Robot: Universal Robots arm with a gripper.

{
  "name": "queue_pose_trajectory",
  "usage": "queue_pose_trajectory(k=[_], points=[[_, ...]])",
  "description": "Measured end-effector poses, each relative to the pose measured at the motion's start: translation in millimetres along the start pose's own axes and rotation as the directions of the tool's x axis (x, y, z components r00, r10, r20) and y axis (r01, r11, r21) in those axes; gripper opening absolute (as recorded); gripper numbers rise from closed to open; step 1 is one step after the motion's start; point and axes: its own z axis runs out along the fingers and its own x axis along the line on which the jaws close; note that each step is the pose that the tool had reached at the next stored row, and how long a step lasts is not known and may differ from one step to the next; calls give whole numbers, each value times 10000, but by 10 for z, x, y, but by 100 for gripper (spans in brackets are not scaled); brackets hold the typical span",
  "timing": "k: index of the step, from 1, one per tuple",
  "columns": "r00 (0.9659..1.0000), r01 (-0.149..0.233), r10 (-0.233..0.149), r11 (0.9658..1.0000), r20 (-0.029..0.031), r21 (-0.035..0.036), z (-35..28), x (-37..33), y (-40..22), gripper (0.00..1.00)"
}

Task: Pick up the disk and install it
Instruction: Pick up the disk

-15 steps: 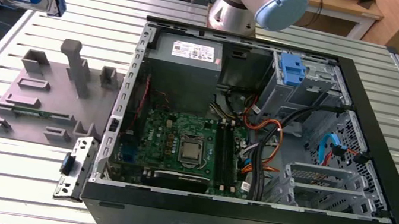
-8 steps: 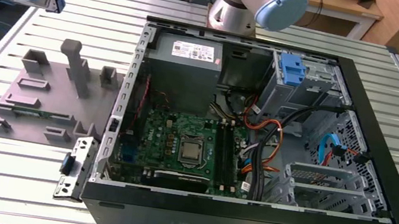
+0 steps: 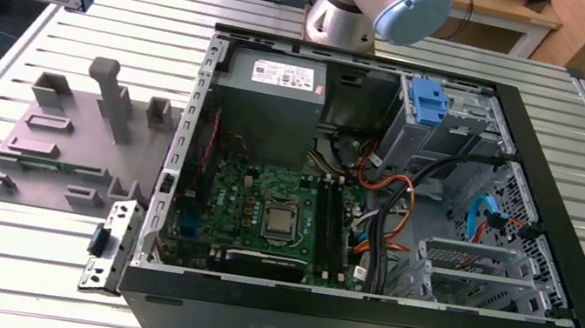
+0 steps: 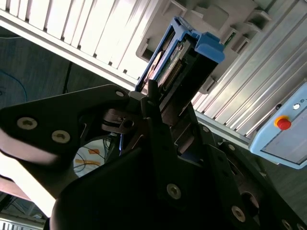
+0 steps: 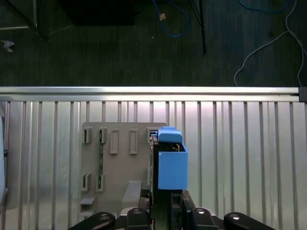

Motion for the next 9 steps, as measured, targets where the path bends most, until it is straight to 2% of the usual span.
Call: queue_pose_trajectory(k=[9], points=[[10000, -1, 1, 10000, 0, 0, -10, 0, 1, 35]])
